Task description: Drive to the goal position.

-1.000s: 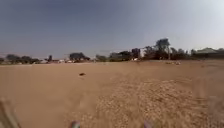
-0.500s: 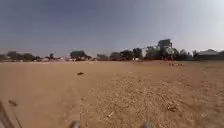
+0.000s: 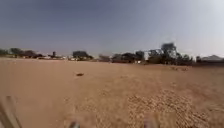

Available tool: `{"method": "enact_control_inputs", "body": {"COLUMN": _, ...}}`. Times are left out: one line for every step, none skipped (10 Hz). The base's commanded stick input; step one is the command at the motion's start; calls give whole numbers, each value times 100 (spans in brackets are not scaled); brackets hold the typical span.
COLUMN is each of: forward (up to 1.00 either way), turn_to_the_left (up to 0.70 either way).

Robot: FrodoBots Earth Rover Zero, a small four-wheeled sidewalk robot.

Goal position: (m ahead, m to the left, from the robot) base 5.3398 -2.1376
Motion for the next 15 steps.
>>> {"method": "enact_control_inputs", "body": {"forward": 70, "turn_to_the_left": 0}}
{"method": "enact_control_inputs", "body": {"forward": 70, "turn_to_the_left": 0}}
{"method": "enact_control_inputs", "body": {"forward": 70, "turn_to_the_left": 0}}
{"method": "enact_control_inputs", "body": {"forward": 70, "turn_to_the_left": 0}}
{"method": "enact_control_inputs", "body": {"forward": 70, "turn_to_the_left": 0}}
{"method": "enact_control_inputs", "body": {"forward": 70, "turn_to_the_left": 0}}
{"method": "enact_control_inputs", "body": {"forward": 70, "turn_to_the_left": 0}}
{"method": "enact_control_inputs", "body": {"forward": 70, "turn_to_the_left": 0}}
{"method": "enact_control_inputs", "body": {"forward": 70, "turn_to_the_left": 0}}
{"method": "enact_control_inputs", "body": {"forward": 70, "turn_to_the_left": 0}}
{"method": "enact_control_inputs", "body": {"forward": 70, "turn_to_the_left": 0}}
{"method": "enact_control_inputs", "body": {"forward": 70, "turn_to_the_left": 0}}
{"method": "enact_control_inputs", "body": {"forward": 70, "turn_to_the_left": 0}}
{"method": "enact_control_inputs", "body": {"forward": 70, "turn_to_the_left": 0}}
{"method": "enact_control_inputs", "body": {"forward": 70, "turn_to_the_left": 0}}
